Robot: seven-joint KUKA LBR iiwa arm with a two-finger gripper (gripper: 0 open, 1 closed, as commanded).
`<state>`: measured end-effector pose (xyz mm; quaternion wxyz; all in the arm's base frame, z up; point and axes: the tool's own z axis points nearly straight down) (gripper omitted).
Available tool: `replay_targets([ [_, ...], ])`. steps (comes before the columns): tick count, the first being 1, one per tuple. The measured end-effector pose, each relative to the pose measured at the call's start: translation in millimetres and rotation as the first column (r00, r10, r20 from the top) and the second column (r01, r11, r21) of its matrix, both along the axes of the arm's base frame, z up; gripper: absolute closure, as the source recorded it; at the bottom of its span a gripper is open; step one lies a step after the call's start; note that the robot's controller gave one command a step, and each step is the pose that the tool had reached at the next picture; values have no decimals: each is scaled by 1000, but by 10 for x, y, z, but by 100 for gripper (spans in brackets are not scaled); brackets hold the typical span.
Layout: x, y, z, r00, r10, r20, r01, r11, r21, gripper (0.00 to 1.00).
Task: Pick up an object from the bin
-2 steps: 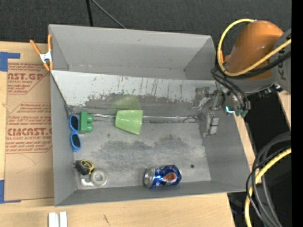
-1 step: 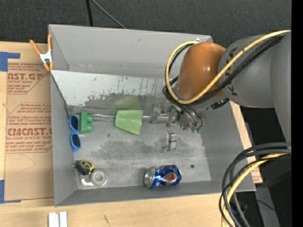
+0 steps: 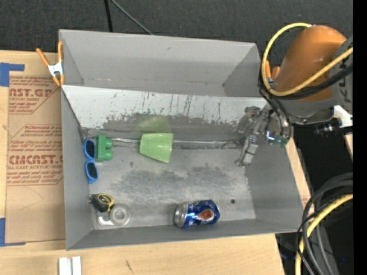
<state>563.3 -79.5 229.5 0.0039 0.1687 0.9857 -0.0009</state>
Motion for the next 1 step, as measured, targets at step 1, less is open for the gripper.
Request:
replay_targets([
  [1, -202, 740, -955, 1000, -10, -15, 10, 1000, 6, 0],
])
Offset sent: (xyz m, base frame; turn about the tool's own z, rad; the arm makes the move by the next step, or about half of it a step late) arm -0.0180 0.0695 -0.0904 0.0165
